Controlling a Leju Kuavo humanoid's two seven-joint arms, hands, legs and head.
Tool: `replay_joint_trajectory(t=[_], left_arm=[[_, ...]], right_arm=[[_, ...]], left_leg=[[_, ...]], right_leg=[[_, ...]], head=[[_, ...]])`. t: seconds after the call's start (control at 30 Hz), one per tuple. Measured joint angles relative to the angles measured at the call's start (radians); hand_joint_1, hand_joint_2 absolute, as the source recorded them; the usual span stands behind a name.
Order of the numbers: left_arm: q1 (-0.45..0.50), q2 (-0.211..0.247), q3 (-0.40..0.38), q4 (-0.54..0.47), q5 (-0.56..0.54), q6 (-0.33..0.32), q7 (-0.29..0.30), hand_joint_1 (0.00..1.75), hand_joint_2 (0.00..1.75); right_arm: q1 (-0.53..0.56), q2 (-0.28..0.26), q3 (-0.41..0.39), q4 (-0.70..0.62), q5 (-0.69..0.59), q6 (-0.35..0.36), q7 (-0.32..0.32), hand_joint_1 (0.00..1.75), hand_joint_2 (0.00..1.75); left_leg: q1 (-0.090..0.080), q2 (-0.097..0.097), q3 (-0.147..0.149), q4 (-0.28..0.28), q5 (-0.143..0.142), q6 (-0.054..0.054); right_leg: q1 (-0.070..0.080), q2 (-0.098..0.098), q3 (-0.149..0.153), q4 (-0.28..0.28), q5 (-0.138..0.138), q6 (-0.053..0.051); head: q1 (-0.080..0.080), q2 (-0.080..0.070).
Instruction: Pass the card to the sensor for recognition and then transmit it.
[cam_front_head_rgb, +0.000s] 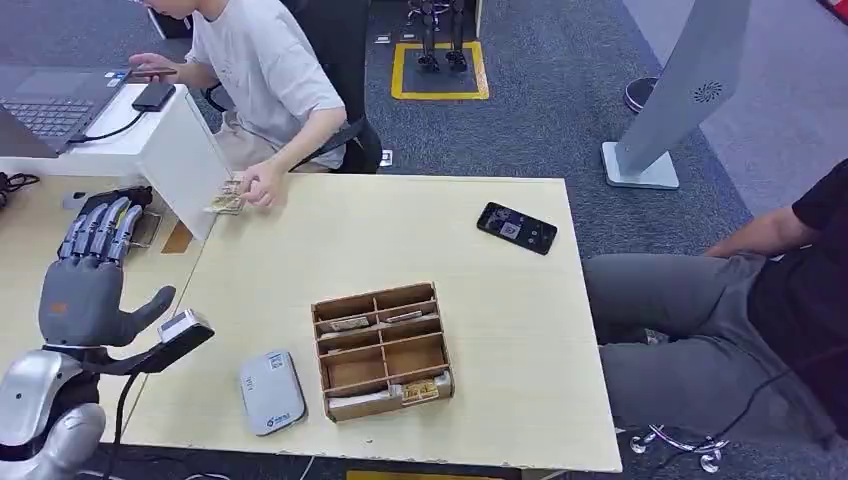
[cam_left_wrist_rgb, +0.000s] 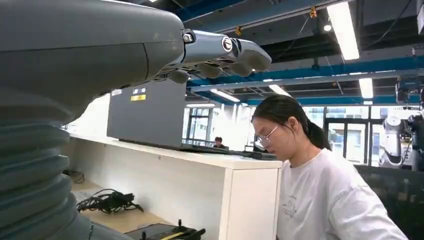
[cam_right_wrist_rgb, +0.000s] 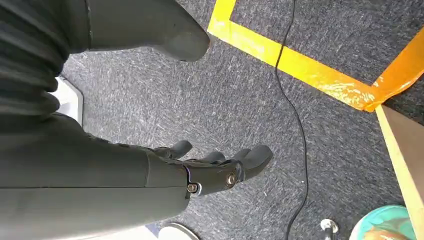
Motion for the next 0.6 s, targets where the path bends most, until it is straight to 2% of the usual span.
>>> replay_joint_trajectory(t=[0.13,0.27,0.37,0.43,0.53,0.6], left_arm=[[0.019,-0.005,0.017,-0.002,0.027,0.030,-0.016,0.00,1.75],[0.105,-0.023,0.088,-0.030,0.101,0.120,-0.072,0.00,1.75],[0.183,-0.066,0.179,-0.045,0.100,0.208,-0.119,0.00,1.75],[0.232,-0.109,0.253,-0.045,0.189,0.208,-0.162,0.00,1.75],[0.255,-0.181,0.367,-0.038,0.359,0.185,-0.216,0.00,1.75],[0.253,-0.243,0.499,0.001,0.479,0.128,-0.225,0.00,1.75]], right_arm=[[0.001,0.000,0.000,0.000,-0.007,-0.001,0.000,0.00,1.75],[0.013,0.005,0.000,-0.001,-0.018,-0.017,-0.005,0.00,1.75],[0.025,0.013,0.000,-0.007,-0.024,-0.021,-0.013,0.00,1.75],[0.034,0.018,-0.001,-0.014,-0.030,-0.019,-0.012,0.00,1.75],[0.051,0.028,-0.003,-0.039,-0.037,-0.002,-0.007,0.00,1.75],[0.067,0.041,-0.003,-0.076,-0.028,0.038,0.014,0.00,1.75]], left_leg=[[0.000,0.000,0.000,0.000,0.000,0.000],[0.000,0.001,0.000,0.000,-0.001,0.000],[0.000,0.001,0.000,-0.001,-0.002,0.000],[0.000,0.001,0.000,-0.001,-0.002,0.000],[0.000,0.000,-0.001,-0.001,-0.002,0.000],[0.000,0.001,0.000,-0.001,-0.002,0.000]], right_leg=[[0.000,0.001,0.000,0.000,0.000,0.000],[0.000,0.001,0.000,0.000,-0.001,0.000],[0.000,0.002,0.000,0.000,-0.002,0.000],[0.000,0.001,-0.001,0.000,-0.002,0.000],[0.000,0.000,0.000,0.000,-0.002,0.000],[0.000,0.001,0.000,0.000,-0.002,0.000]], head=[[0.000,0.000],[0.000,0.000],[0.000,0.000],[-0.001,0.000],[0.000,0.000],[0.000,0.000]])
